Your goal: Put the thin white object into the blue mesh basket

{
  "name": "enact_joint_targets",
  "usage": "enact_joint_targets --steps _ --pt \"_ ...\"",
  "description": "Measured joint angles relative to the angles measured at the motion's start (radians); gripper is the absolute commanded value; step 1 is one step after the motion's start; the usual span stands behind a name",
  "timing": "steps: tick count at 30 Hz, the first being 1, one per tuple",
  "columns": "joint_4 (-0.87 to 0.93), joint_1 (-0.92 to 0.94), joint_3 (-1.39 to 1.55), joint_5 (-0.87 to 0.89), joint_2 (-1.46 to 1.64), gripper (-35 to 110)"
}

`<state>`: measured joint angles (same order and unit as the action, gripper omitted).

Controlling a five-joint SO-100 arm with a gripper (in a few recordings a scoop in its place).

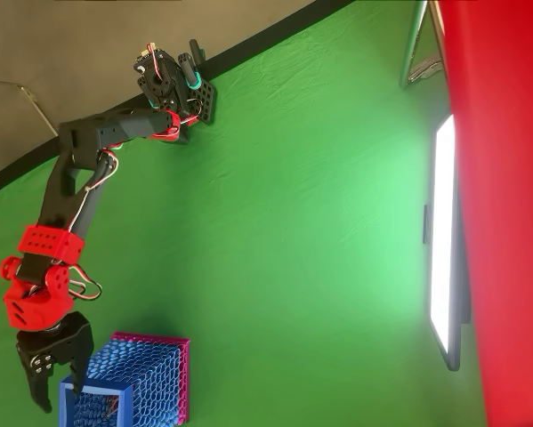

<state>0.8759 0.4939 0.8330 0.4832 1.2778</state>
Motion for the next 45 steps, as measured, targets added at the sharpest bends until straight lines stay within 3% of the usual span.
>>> enact_joint_targets --steps 31,45 --pt "0.046 -0.37 1.453 -0.337 1.305 11" --pt "0.176 -0.437 1.879 -0.443 1.871 1"
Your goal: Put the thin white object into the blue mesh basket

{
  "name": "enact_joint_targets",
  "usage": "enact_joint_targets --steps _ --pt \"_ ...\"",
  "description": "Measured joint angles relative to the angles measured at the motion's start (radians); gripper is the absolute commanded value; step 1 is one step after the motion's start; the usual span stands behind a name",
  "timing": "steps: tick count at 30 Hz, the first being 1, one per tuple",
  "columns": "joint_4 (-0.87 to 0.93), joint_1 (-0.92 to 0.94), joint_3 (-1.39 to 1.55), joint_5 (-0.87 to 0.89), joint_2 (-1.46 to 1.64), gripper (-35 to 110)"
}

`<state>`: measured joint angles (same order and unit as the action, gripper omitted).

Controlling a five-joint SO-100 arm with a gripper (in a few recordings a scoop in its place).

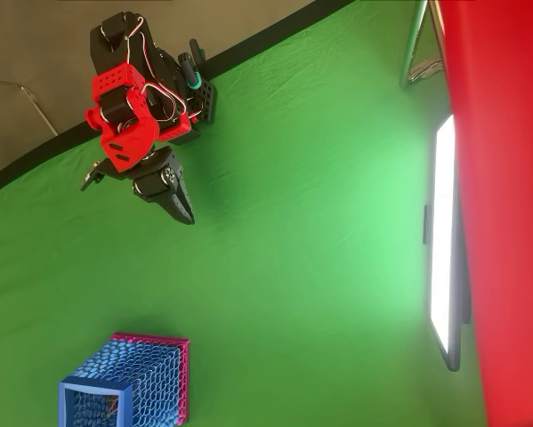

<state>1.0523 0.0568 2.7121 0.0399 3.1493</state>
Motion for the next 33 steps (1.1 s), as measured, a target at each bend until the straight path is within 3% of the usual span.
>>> enact_joint_targets --steps 7,33 --pt "0.055 -0.002 0.126 -0.017 0.156 1" --pt "-0.009 -0.002 0.324 -0.058 0.169 1"
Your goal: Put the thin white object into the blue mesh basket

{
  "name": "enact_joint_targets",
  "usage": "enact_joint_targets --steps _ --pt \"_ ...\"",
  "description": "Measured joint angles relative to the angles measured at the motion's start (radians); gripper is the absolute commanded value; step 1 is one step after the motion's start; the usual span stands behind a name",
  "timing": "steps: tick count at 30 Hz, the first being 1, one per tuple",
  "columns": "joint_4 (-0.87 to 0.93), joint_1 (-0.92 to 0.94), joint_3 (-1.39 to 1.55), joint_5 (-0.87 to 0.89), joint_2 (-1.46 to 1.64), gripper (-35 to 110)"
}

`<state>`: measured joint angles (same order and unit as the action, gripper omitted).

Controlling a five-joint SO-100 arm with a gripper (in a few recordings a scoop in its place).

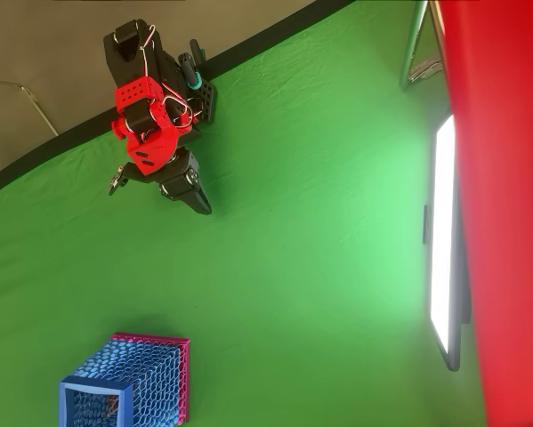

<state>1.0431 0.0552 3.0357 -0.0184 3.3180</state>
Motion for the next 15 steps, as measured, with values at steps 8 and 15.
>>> enact_joint_targets --steps 8,15 --pt "0.0 0.0 0.0 -0.009 0.0 1" --pt "0.0 0.0 0.0 -0.009 0.0 1"
